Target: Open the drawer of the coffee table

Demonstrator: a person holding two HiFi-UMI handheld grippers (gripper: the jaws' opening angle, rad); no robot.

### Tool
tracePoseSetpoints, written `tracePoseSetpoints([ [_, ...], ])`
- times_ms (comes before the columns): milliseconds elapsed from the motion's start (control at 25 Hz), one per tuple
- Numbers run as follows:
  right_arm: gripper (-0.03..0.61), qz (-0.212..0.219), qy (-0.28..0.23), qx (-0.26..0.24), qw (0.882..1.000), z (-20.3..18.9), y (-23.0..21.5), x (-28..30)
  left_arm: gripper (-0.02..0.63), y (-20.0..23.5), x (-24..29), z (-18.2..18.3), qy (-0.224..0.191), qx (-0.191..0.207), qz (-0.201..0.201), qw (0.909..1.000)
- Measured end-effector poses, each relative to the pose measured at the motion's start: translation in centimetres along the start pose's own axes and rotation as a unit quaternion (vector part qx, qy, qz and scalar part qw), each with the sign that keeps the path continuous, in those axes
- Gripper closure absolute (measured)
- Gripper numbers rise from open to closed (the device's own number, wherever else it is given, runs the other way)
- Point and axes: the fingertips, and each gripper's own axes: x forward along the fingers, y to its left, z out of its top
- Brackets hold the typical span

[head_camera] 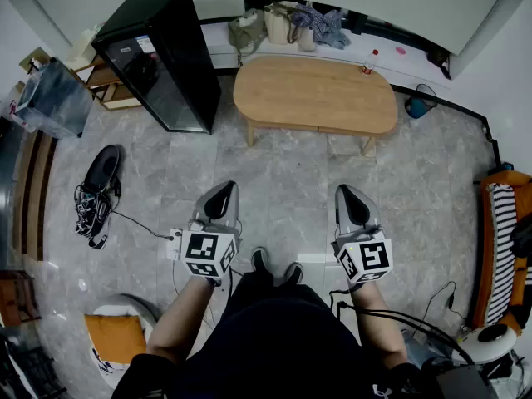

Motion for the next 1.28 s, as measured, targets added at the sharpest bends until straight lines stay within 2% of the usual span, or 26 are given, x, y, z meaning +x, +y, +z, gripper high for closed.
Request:
tracePoseSetpoints([
  [720,0.578,-0.025,0.006,-0.003,1.000,-0.5,4.1,4.9,0.611,8.1,0.6,-1.5,-0.005,-0.015,-0.012,0.9998],
  [1040,0.578,-0.023,0.016,0.016,0.999,-1.8,3.2,7.6,0.611,9.6,2.9,-2.9,0.009,-0.026,-0.010,0.9996],
  [1280,0.578,-0.012,0.011,0.031,0.999,-2.0,1.5,12.0,0.611,11.5,6.0,-1.9,0.015,-0.017,0.002,0.9997],
])
